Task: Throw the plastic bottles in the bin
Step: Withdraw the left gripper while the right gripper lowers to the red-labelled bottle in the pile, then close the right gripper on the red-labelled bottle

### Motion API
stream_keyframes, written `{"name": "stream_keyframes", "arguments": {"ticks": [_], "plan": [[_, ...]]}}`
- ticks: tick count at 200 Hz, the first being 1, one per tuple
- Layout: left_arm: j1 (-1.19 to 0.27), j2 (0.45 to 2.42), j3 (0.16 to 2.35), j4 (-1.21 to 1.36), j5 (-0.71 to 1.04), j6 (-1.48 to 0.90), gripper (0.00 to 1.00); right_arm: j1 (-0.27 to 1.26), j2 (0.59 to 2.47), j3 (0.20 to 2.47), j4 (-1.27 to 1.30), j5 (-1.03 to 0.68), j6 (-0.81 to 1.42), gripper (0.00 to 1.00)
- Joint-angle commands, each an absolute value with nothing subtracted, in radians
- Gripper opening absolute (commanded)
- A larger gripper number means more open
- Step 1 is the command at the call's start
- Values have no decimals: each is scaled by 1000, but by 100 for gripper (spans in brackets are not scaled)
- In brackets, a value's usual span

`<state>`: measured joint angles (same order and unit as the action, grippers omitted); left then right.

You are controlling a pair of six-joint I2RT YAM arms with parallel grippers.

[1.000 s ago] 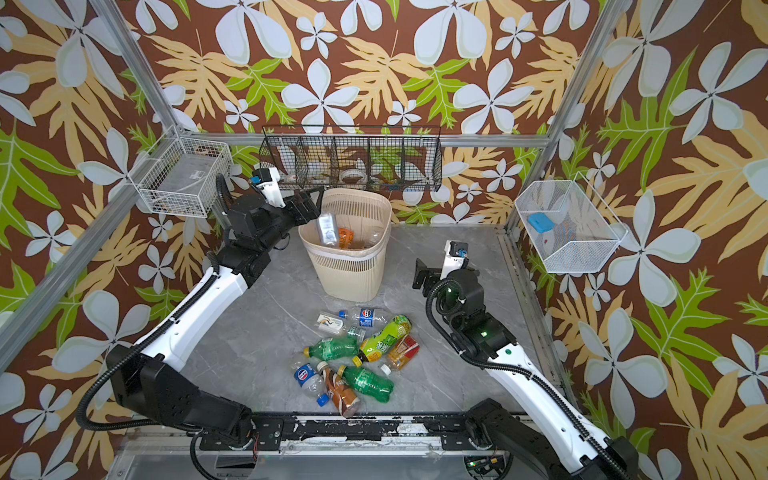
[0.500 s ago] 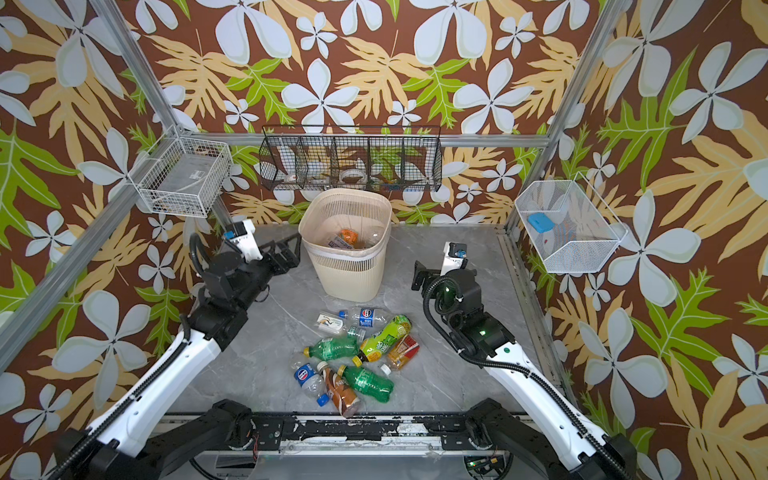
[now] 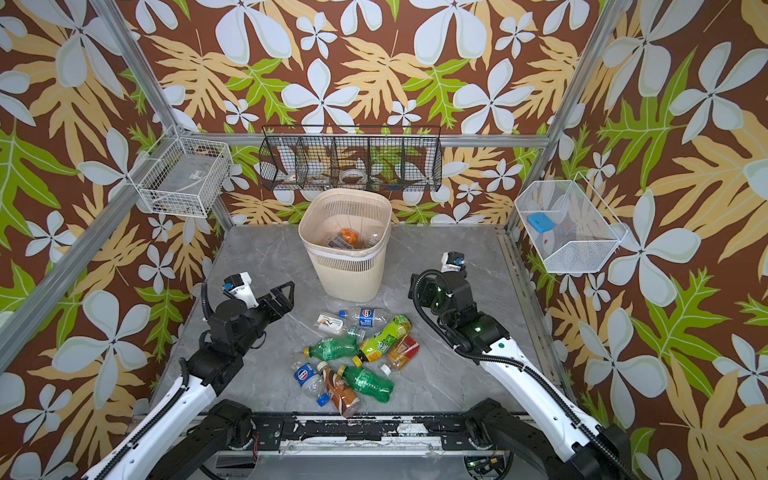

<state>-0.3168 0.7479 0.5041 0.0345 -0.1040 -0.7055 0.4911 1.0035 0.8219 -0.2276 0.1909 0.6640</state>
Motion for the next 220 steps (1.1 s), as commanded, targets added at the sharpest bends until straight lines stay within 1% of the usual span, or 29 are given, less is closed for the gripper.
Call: {"name": "stream_keyframes", "arguments": {"ticks": [1, 16, 35, 64, 92, 180, 220], "plan": [[-316, 766, 506, 45, -111, -724, 100, 524, 1006, 799, -315, 169, 791, 96], [-315, 776, 506, 46, -109, -724, 100, 564, 1003, 776, -395, 162, 859, 95], [-315, 777, 505, 42, -119, -708, 100, 670, 955, 706, -461, 187, 974, 95], [-315, 778, 497, 34, -148, -690, 100, 818, 876, 578, -500, 223, 1171, 94], [-314, 784, 495, 32, -142, -689, 100, 917, 872, 527, -500, 263, 1281, 94], [-315, 741, 473, -17, -170, -690, 100, 931, 1073, 548, -339, 302, 1282, 95], [-315, 735, 469, -30, -174, -693, 100, 931, 1164, 552, -298, 305, 1306, 94]]}}
